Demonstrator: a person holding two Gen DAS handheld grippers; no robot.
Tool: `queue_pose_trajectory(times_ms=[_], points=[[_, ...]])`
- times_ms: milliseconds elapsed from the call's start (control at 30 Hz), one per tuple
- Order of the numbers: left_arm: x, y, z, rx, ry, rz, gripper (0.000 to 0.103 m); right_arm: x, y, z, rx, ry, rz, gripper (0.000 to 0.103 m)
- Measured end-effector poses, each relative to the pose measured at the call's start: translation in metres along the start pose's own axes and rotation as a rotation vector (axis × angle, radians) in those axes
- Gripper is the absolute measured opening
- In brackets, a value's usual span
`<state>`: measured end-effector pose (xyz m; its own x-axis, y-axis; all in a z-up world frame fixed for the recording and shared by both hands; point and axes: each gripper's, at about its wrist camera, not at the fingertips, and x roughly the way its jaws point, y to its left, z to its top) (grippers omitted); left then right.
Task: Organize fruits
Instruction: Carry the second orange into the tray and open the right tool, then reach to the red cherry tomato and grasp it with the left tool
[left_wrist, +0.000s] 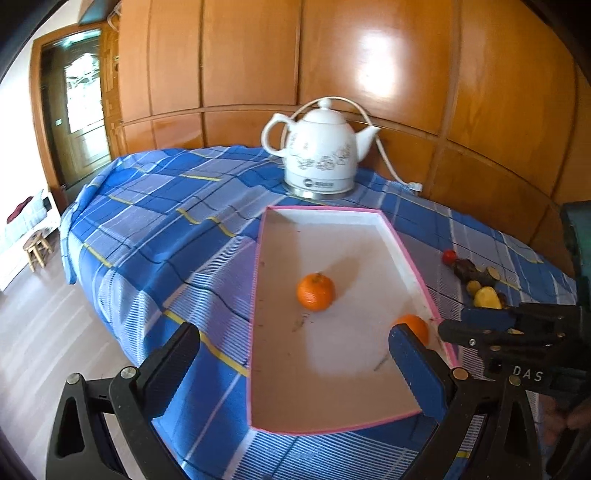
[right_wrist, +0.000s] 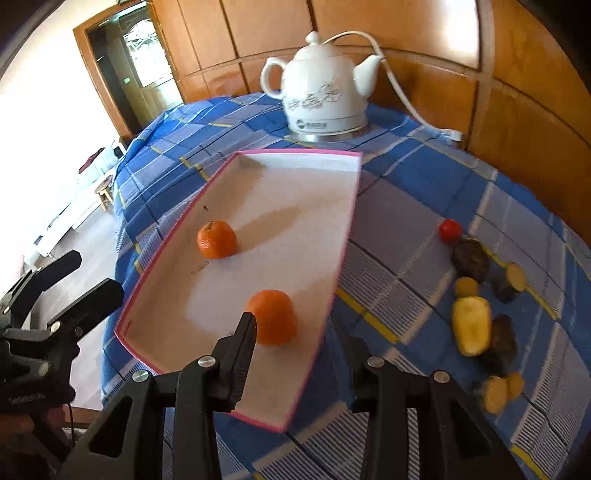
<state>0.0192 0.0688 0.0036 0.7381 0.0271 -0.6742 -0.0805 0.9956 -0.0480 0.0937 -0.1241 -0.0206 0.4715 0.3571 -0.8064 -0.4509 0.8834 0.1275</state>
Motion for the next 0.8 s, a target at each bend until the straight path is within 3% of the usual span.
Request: queue_pose_trajectory(times_ms=[800], points=[[-0.011, -0.067, -0.001, 0.179, 0.010, -0.110, 0.103, -0.076, -0.107, -0.044, 0.111, -0.030, -0.216, 0.041]])
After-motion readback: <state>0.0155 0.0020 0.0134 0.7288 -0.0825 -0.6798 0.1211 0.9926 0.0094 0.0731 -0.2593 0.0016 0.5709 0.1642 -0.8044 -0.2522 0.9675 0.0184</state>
